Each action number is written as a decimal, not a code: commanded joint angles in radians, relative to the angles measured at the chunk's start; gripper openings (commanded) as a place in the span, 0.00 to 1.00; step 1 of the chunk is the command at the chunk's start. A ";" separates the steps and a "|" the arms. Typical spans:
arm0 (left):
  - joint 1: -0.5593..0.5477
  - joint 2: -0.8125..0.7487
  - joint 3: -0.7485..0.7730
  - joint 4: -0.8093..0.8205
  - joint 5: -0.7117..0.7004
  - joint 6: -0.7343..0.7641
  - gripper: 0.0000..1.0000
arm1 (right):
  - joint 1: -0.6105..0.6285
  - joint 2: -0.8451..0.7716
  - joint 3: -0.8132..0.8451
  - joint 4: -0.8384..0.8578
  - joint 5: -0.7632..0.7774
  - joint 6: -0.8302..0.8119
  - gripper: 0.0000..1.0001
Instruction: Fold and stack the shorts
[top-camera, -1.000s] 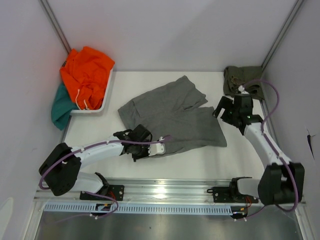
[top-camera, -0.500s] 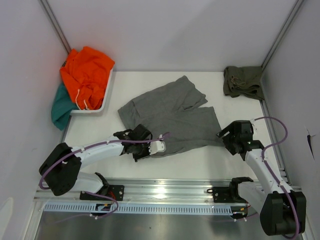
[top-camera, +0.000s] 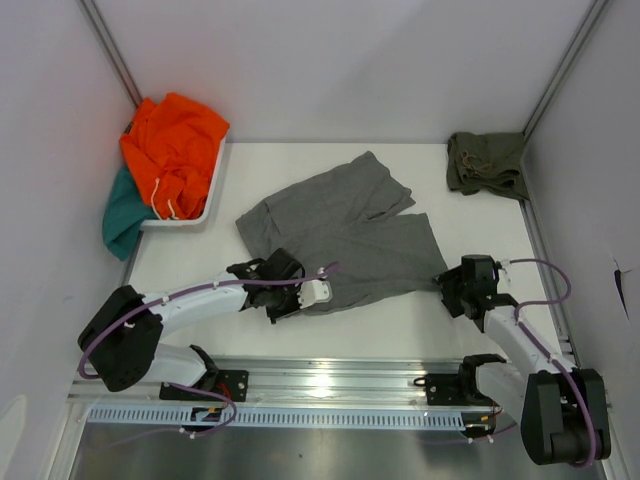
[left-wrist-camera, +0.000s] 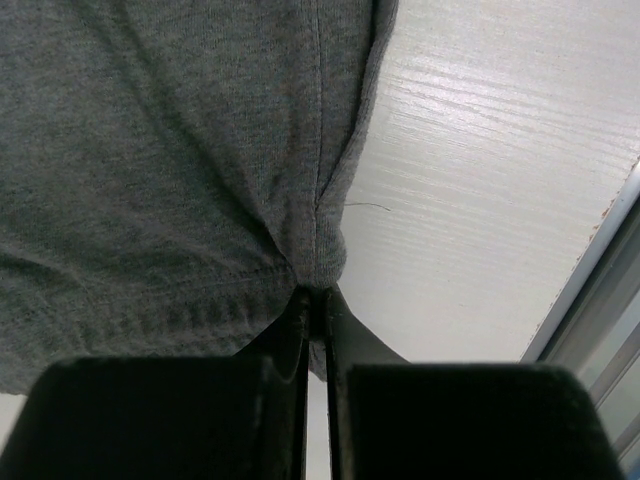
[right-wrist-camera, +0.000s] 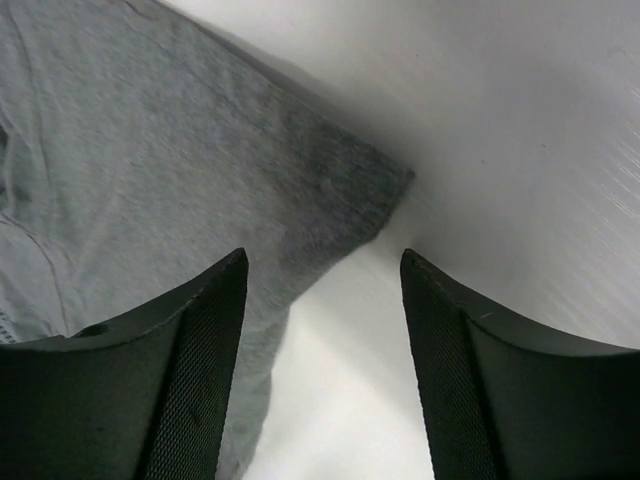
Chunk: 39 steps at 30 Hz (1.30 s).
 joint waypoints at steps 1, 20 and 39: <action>-0.010 -0.019 -0.021 0.033 0.029 -0.027 0.00 | 0.004 0.010 -0.056 0.063 0.091 0.067 0.64; -0.010 -0.124 -0.046 0.001 0.139 -0.025 0.01 | -0.008 0.076 0.010 -0.013 0.229 0.071 0.00; -0.059 -0.204 0.097 -0.208 0.374 0.033 0.01 | -0.020 -0.101 0.354 -0.367 0.409 -0.101 0.00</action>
